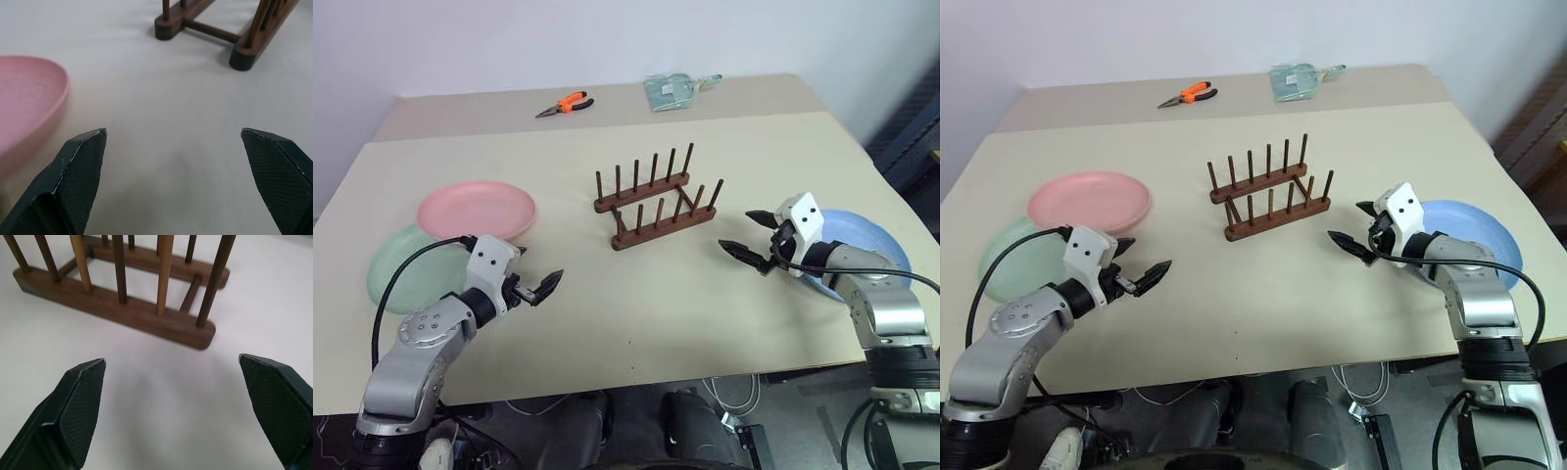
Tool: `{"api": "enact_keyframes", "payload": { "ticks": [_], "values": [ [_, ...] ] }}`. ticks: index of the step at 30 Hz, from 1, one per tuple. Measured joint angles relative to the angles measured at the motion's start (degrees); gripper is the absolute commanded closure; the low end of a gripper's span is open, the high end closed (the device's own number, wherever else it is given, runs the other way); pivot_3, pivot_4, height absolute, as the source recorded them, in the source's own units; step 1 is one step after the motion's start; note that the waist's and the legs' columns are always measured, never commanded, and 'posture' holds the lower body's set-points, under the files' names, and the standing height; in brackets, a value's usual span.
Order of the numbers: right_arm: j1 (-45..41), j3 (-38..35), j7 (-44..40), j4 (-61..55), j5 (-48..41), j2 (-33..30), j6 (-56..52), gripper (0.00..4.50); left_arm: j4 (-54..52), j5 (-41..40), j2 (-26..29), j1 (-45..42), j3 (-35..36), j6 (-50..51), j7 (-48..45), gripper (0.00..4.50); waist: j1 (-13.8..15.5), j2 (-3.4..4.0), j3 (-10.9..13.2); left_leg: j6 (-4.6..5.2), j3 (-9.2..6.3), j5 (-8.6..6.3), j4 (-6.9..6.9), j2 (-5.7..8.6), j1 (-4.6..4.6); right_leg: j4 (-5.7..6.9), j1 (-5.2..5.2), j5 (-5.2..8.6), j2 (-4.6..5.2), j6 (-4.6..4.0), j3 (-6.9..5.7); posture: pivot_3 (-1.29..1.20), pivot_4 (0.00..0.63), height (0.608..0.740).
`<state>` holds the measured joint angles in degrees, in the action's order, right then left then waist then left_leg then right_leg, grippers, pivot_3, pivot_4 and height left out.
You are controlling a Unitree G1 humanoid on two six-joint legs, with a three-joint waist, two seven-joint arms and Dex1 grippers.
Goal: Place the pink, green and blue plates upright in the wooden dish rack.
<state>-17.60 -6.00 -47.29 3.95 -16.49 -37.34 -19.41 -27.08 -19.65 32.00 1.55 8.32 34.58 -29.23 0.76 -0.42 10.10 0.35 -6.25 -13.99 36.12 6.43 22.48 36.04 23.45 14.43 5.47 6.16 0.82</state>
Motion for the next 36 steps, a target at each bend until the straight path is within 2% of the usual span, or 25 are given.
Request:
{"api": "enact_keyframes", "payload": {
  "ticks": [11, 19, 22, 30, 36],
  "values": [
    [-4.89, 2.94, 0.34, 2.96, 0.64, 2.70, 1.35, 0.05, -1.55, 1.46, -0.67, 1.53, 0.02, -0.10, 2.05, 0.00, 0.10, 0.00, 0.01, 0.00, 0.00, 0.00, 0.00, 0.01, 0.00, 0.00, 0.00, 0.00, 0.00, 0.00, -0.01, 0.00, 0.150, 0.740],
    [-3.02, 2.93, 0.64, 2.11, 0.53, 2.39, -0.10, 0.05, -1.60, 1.37, -0.69, 1.43, -0.85, 0.12, 1.67, 0.00, -0.01, 0.01, 0.01, 0.00, 0.00, 0.00, -0.01, 0.00, 0.00, 0.02, 0.02, -0.01, -0.01, 0.00, 0.00, 0.00, 0.150, 0.740],
    [-1.66, 2.86, -0.31, -1.90, -0.63, 1.34, -3.15, 0.05, -0.04, 0.69, -0.29, -0.88, -1.70, -0.04, -0.47, 0.00, 0.06, 0.01, 0.01, 0.00, -0.01, 0.00, 0.01, 0.00, 0.00, 0.03, 0.00, -0.01, -0.01, 0.00, -0.01, 0.00, 0.150, 0.740],
    [3.24, 4.27, 3.00, -12.90, -1.66, 3.42, -7.28, 0.05, 15.81, 4.40, 1.50, -12.17, -8.15, -7.13, -7.45, 0.00, -0.07, 0.00, 0.01, 0.00, 0.00, 0.00, 0.00, 0.01, -0.01, 0.01, 0.02, -0.01, -0.01, 0.01, 0.00, 0.00, 0.150, 0.740],
    [4.77, 6.30, 6.39, -16.44, -0.71, 6.45, -7.77, 0.05, 32.37, 5.55, -3.86, -23.84, -13.00, -12.05, -13.66, 0.00, 0.10, 0.00, 0.01, 0.00, -0.02, 0.01, 0.00, 0.05, 0.03, 0.05, 0.06, -0.03, 0.00, 0.05, -0.04, 0.00, 0.150, 0.740]
  ]
}}
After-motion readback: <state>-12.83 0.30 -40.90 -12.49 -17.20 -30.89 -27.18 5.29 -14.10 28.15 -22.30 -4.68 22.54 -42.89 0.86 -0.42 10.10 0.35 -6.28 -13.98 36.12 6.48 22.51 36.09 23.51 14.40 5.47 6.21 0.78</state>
